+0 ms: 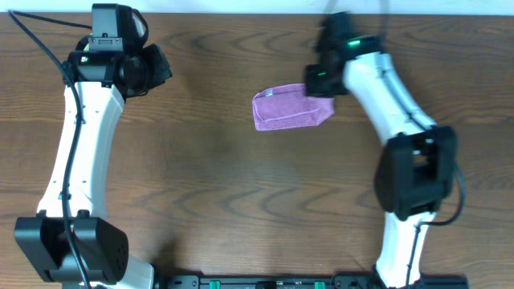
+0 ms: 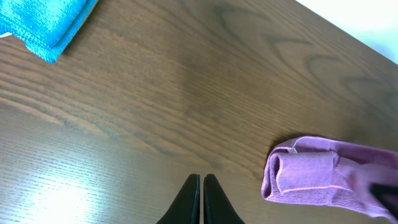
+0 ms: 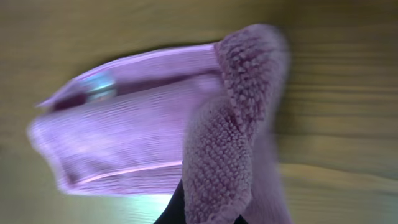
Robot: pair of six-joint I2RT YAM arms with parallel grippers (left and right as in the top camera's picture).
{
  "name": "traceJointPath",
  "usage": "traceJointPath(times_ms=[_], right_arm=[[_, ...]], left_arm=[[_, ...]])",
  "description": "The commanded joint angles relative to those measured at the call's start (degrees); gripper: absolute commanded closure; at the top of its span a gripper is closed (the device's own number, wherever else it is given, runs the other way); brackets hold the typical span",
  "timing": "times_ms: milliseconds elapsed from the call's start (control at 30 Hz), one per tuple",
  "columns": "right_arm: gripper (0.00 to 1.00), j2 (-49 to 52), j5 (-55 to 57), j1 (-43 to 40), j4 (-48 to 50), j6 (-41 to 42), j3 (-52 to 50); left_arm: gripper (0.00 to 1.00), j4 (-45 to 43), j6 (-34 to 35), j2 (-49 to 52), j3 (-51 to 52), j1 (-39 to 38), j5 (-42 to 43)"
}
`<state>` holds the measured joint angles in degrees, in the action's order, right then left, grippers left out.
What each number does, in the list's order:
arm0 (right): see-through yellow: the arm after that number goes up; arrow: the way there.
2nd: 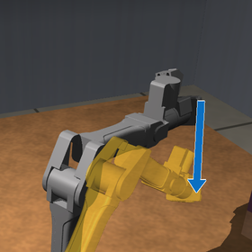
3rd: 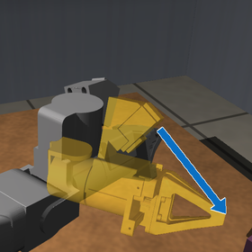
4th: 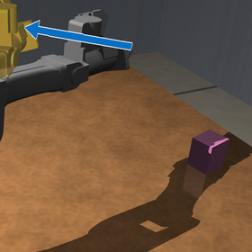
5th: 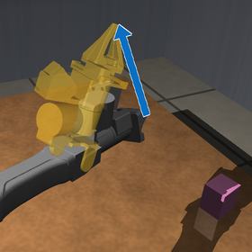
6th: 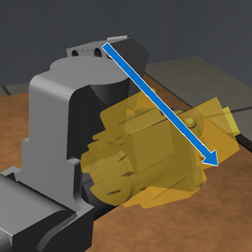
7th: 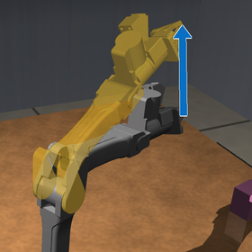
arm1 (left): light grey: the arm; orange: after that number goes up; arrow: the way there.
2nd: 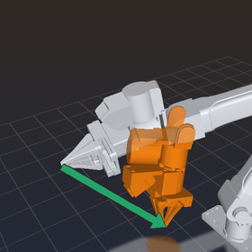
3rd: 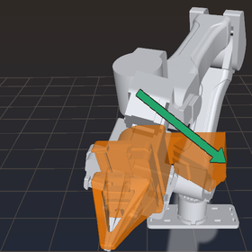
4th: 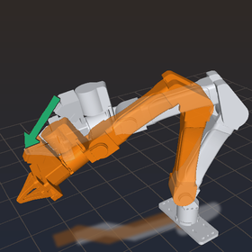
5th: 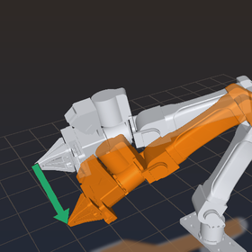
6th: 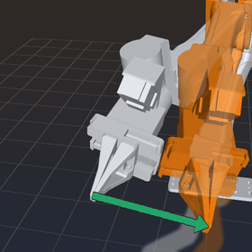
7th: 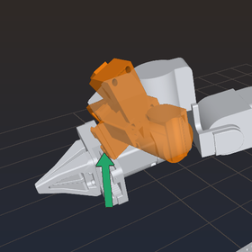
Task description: Fold the cloth
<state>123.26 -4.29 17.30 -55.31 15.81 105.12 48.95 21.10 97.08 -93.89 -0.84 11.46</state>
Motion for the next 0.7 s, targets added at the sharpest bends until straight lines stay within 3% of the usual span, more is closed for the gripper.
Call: traceJointPath(times_ms=[0,233,667], right_arm=[[0.99,3.3,3.8,4.7,0.8,-1.4,0.5],[0.98,6.8,4.1,9.5,1.7,-1.7,0.5],[0.99,6.8,3.8,9.7,1.0,-1.5,7.0]], left_arm=[[0.95,0.4,-0.3,-0.3,-0.2,0.1,0.2],[0.94,0.5,-0.4,-0.3,-0.2,0.1,0.2],[0.94,0.5,-0.4,-0.3,-0.2,0.1,0.2]])
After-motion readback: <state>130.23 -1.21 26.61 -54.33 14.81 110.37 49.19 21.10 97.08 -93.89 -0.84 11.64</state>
